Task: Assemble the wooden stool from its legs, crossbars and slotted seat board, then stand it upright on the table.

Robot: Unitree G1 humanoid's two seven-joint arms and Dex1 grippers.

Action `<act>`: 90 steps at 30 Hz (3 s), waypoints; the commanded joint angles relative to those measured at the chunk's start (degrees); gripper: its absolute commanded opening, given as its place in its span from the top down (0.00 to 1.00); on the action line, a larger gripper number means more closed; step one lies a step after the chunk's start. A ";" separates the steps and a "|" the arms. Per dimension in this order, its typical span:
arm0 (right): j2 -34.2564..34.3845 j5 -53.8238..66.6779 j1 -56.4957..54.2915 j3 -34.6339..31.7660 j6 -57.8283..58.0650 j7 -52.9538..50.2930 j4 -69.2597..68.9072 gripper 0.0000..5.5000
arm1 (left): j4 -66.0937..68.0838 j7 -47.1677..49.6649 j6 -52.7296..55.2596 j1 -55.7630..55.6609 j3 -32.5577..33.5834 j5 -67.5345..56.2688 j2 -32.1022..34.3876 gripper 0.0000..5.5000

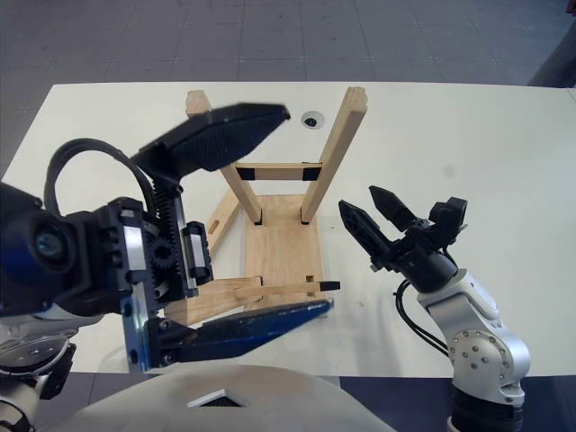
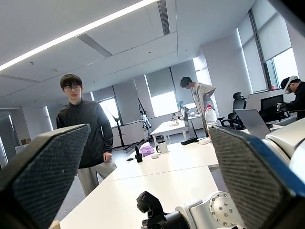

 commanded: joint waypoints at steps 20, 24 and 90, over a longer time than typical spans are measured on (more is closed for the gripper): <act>-0.06 -0.07 1.11 -0.31 0.37 -0.12 -1.37 0.00 | 1.47 -2.78 4.89 11.97 -8.71 2.98 4.88 0.16; 0.33 -0.49 1.20 0.35 0.26 -0.07 -1.33 0.00 | 0.94 -3.54 2.09 9.08 -6.36 6.93 0.48 0.16; 1.89 3.10 3.12 -0.39 0.35 -9.81 -8.45 0.00 | 32.98 -4.38 12.39 47.22 8.64 45.68 -9.86 0.16</act>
